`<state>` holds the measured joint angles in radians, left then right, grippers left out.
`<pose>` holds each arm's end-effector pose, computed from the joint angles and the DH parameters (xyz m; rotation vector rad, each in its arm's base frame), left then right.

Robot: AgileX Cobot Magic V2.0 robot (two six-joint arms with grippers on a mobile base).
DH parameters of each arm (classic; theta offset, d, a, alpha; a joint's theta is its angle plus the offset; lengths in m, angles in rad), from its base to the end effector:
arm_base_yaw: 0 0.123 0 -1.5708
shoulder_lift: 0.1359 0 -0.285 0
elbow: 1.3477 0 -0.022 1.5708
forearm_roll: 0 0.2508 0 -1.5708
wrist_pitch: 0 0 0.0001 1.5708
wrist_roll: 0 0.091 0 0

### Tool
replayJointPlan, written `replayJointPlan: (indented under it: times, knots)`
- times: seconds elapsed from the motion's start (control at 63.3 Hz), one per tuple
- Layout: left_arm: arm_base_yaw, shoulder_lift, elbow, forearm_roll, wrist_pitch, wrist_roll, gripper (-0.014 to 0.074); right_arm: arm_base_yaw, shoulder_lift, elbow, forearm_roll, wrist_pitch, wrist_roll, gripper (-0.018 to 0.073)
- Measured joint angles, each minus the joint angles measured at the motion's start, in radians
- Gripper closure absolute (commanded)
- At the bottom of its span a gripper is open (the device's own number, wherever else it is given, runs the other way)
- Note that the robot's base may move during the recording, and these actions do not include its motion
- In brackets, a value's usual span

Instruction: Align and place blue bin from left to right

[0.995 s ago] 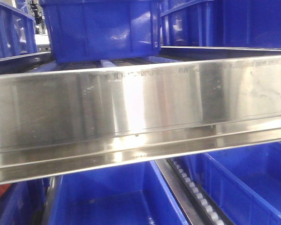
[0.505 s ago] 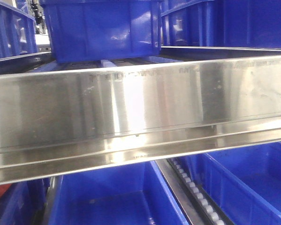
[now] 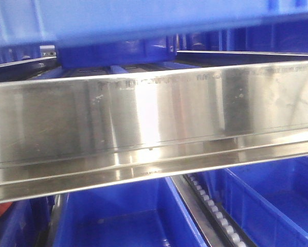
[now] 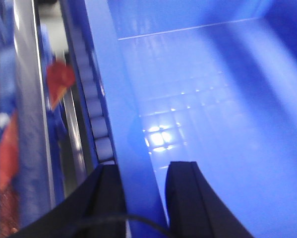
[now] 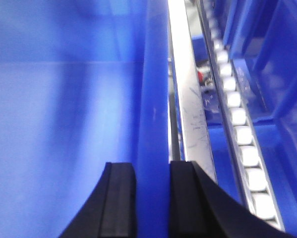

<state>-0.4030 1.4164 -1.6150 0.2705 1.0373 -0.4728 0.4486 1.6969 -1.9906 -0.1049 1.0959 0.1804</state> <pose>0.2794 -0.0963 0.4403 -0.0379 2.2843 -0.1160 0.3343 0.1515 0.4526 -0.3120 2.2662 0.1974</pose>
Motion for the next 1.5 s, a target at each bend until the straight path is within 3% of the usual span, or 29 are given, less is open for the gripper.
replayJointPlan:
  times: [0.142, 0.237, 0.363, 0.442, 0.537, 0.616, 0.774, 0.884, 1.058, 1.121, 1.295, 1.5]
  knots:
    - [0.002, 0.002, 0.038, 0.021, -0.055, -0.016, 0.0608, -0.002, 0.041, 0.000, -0.008, -0.027, -0.004, 0.0615]
    - [0.003, 0.002, 0.040, 0.042, -0.064, -0.018, 0.0575, -0.002, 0.054, 0.000, -0.008, -0.042, -0.004, 0.0513]
    - [0.003, 0.002, 0.040, 0.054, -0.073, -0.015, 0.0401, -0.002, 0.058, -0.002, -0.023, -0.078, -0.006, 0.0277]
    - [0.003, 0.002, 0.040, 0.065, -0.103, 0.001, 0.0225, -0.004, 0.056, -0.010, -0.039, -0.117, -0.006, 0.0148]
    - [0.003, 0.000, 0.036, 0.074, -0.122, 0.008, 0.0051, -0.004, 0.052, -0.014, -0.047, -0.125, -0.009, 0.0075]
    - [0.003, 0.000, 0.034, 0.079, -0.124, 0.010, -0.0018, -0.004, 0.049, -0.014, -0.049, -0.125, -0.009, 0.0074]
    - [0.003, -0.006, 0.010, 0.079, -0.117, 0.010, 0.0020, -0.004, 0.016, -0.014, -0.049, -0.125, -0.009, 0.0086]
    - [0.003, -0.044, -0.010, 0.079, -0.099, 0.010, 0.0118, -0.004, -0.039, -0.014, -0.049, -0.106, -0.009, 0.0239]
    - [0.003, -0.148, -0.015, 0.079, -0.060, 0.020, 0.0471, -0.004, -0.136, -0.014, -0.049, -0.071, -0.011, 0.0642]
    - [0.003, -0.194, -0.007, 0.079, -0.053, 0.035, 0.0633, -0.004, -0.172, -0.014, -0.049, -0.062, -0.011, 0.0636]
    - [0.003, -0.371, 0.125, 0.079, -0.061, 0.055, 0.0584, -0.004, -0.310, 0.072, -0.047, -0.059, -0.011, 0.0629]
    - [0.003, -0.687, 0.420, 0.077, -0.146, 0.057, 0.0584, -0.004, -0.550, 0.464, -0.041, -0.213, -0.012, 0.0629]
